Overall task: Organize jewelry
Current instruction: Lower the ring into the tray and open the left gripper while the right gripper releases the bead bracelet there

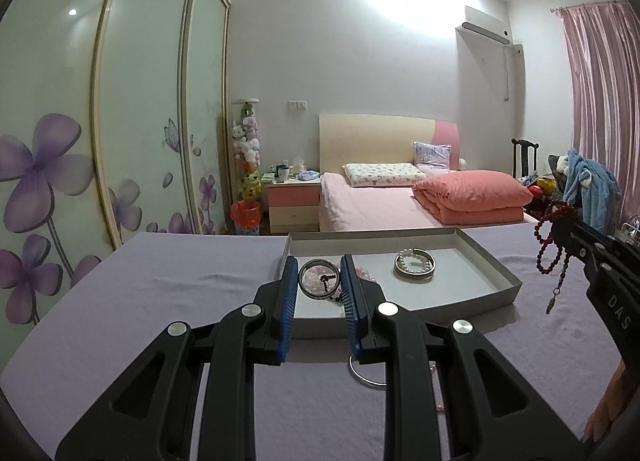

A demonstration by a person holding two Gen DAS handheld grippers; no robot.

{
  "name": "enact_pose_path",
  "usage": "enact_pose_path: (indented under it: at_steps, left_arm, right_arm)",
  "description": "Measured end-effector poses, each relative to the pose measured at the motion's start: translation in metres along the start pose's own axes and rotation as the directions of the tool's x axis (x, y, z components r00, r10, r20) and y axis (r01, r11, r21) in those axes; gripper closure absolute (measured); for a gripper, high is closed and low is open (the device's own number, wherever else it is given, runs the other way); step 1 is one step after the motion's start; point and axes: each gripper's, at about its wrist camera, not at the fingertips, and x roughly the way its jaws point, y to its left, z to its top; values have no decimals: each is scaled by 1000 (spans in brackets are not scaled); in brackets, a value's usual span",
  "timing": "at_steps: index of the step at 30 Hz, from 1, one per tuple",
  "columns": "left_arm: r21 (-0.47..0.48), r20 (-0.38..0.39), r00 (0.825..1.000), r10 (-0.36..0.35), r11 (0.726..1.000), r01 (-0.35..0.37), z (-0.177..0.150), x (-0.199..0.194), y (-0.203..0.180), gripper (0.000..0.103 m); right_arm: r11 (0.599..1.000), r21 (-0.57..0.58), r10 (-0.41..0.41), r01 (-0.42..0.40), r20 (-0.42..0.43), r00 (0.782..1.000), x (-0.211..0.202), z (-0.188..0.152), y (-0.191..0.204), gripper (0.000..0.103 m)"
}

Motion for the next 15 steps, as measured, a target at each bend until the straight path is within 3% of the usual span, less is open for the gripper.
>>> enact_pose_path:
  at_steps: [15]
  left_arm:
    - [7,-11,1000,-12,1000,12,4,7,-1,80]
  right_arm:
    - [1000,-2,-3,3,1,1000,3,2,5,94]
